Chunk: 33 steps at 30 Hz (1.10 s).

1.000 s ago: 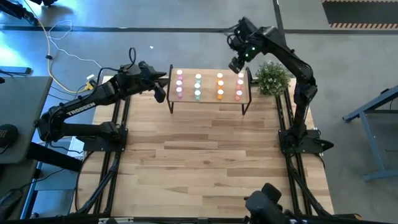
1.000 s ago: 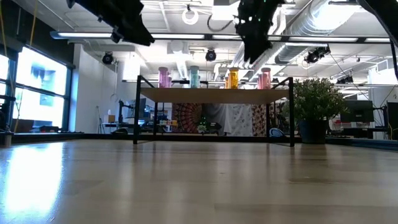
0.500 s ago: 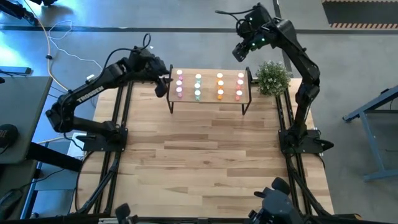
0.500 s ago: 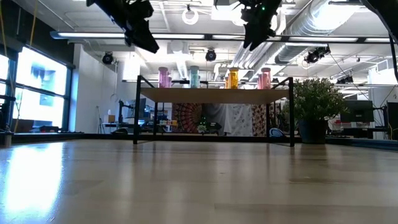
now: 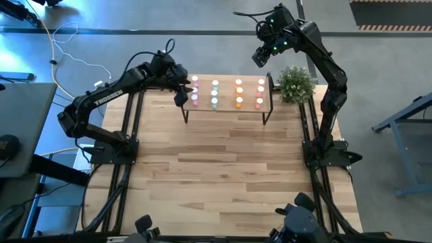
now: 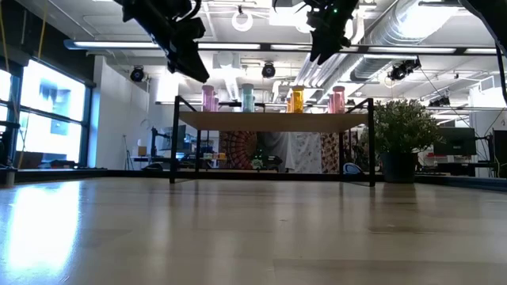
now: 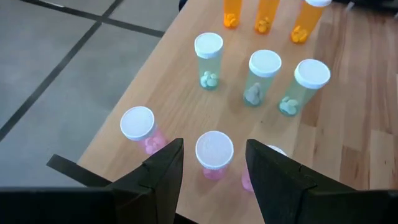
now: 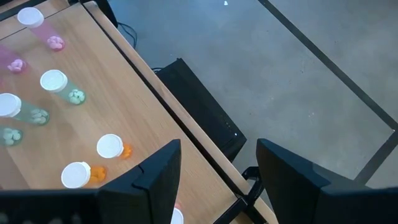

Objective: Pick and place medicine bottles onto shelf by color
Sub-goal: Adjust the middle violet pill bottle

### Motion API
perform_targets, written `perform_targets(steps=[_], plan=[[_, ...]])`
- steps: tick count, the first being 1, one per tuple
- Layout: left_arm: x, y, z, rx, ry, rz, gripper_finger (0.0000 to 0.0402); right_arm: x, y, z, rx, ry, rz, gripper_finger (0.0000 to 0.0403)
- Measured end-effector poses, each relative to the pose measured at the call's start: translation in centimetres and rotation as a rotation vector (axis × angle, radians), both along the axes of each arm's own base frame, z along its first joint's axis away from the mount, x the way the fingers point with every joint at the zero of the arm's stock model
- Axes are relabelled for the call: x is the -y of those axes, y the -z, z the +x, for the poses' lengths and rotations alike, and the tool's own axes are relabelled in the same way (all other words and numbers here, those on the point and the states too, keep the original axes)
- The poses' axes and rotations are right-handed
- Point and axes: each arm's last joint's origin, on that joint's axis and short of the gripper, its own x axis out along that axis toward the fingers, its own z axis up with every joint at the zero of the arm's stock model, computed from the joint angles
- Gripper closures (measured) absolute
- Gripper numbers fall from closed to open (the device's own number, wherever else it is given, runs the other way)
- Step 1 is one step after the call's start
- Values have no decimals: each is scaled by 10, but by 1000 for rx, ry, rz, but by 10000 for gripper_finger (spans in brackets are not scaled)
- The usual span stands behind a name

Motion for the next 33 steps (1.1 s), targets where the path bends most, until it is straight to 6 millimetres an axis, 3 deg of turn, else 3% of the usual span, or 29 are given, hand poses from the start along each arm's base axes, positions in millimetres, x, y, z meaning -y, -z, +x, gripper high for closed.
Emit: perform_targets(steps=[14, 33], plan=[[-10, 16, 9, -42, -2, -41, 236, 0, 0, 0, 0, 0, 0, 201], [-10, 17, 9, -67, -12, -17, 236, 0, 0, 1, 0, -1, 1, 201]])
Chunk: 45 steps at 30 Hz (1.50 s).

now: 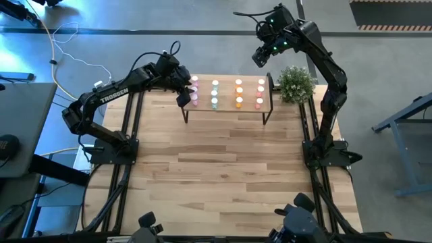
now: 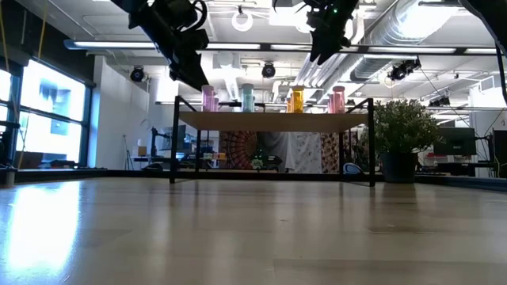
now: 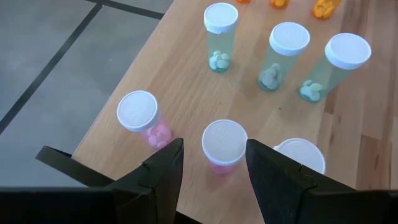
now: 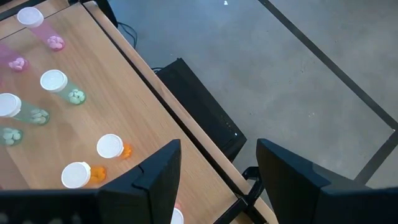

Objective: Pick and place medicine bottles onto shelf by color
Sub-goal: Adjust the middle violet pill bottle, then return to Home Position

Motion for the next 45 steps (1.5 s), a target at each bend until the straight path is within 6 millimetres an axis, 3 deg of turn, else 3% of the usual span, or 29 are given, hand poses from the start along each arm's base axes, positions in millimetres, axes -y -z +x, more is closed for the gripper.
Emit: perform_targets(steps=[21, 27, 32, 36, 40, 45], plan=[[-1, 0, -1, -36, -23, 38, 236, 0, 0, 0, 3, 4, 4, 201], [9, -16, -9, 44, -86, 25, 236, 0, 0, 0, 5, 3, 5, 201], [32, -38, -15, 188, -99, -38, 236, -11, -5, 0, 73, -82, 69, 201], [65, -48, -13, 313, 48, -46, 236, -22, -11, 10, 200, -231, 134, 201], [95, -39, -13, 427, 130, -26, 236, -33, -13, 23, 243, -284, 144, 201], [125, -22, -29, 506, 180, -53, 236, -52, -14, 37, 238, -292, 161, 201]])
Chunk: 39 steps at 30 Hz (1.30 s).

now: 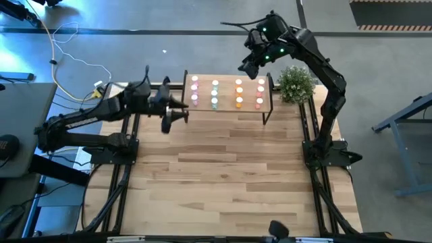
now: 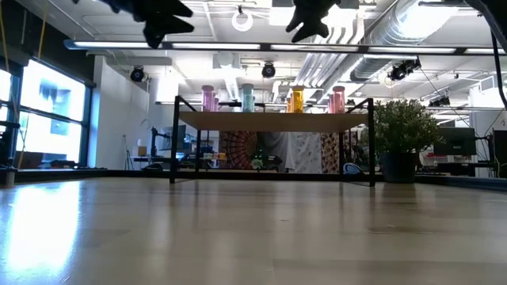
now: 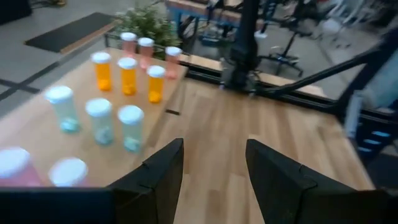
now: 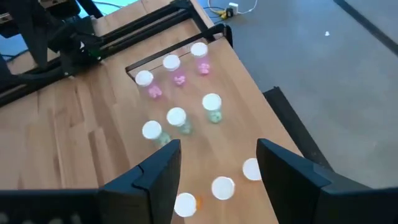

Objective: Pick and place medicine bottles onto shelf by color
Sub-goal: Return to Home Position

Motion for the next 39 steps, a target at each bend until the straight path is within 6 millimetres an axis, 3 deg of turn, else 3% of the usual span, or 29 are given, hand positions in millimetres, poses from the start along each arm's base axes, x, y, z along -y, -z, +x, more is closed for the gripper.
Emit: perform_targets(steps=[8, 16, 21, 26, 33, 39], plan=[[28, 30, -30, 104, 43, -18, 236, -46, -18, 19, 76, -77, -82, 201], [44, 60, -54, 213, 60, -23, 236, -84, -20, 36, 66, -136, -130, 201], [52, 76, -69, 299, 59, -31, 236, -103, -22, 45, 99, -193, -141, 201], [57, 90, -80, 341, 38, -11, 236, -109, -22, 47, 80, -152, -172, 201], [59, 115, -87, 368, 30, 2, 236, -108, -36, 32, 137, -136, -201, 201], [57, 133, -86, 413, -15, 25, 236, -108, -62, -1, 220, -117, -269, 201]])
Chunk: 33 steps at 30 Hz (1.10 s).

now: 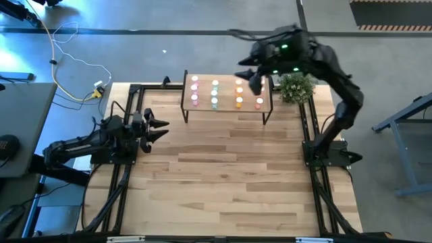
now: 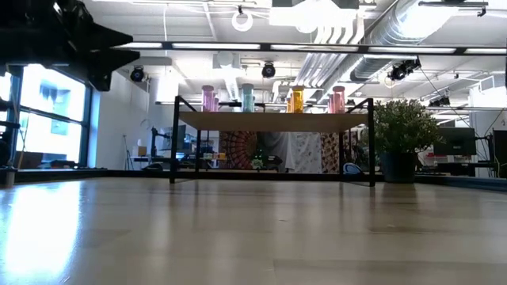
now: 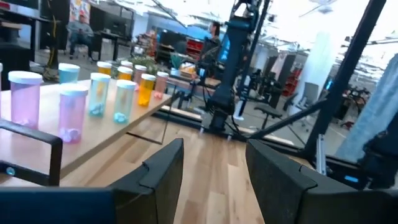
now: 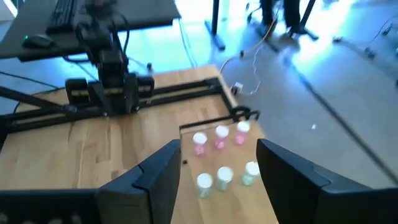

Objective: Pick and place medicine bottles onto shelf by color
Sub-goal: Return to Home Position

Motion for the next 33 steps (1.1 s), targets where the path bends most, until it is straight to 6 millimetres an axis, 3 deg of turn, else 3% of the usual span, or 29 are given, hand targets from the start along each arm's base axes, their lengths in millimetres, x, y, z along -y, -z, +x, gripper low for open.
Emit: perform_targets(steps=[8, 12, 16, 21, 33], plan=[[-3, 19, 2, -42, -65, -22, 236, -21, -29, -67, 39, -29, -116, 201], [-4, 35, 3, -103, -90, -112, 236, -36, -36, -105, 23, -30, -112, 201], [-5, 35, 3, -103, -130, -121, 236, -46, -33, -132, 35, 23, -100, 201], [-7, 36, 3, -109, -186, -126, 236, -52, -6, -151, 108, 94, -56, 201], [-7, 36, 3, -130, -184, -69, 236, -66, 93, -166, 285, 122, 37, 201]])
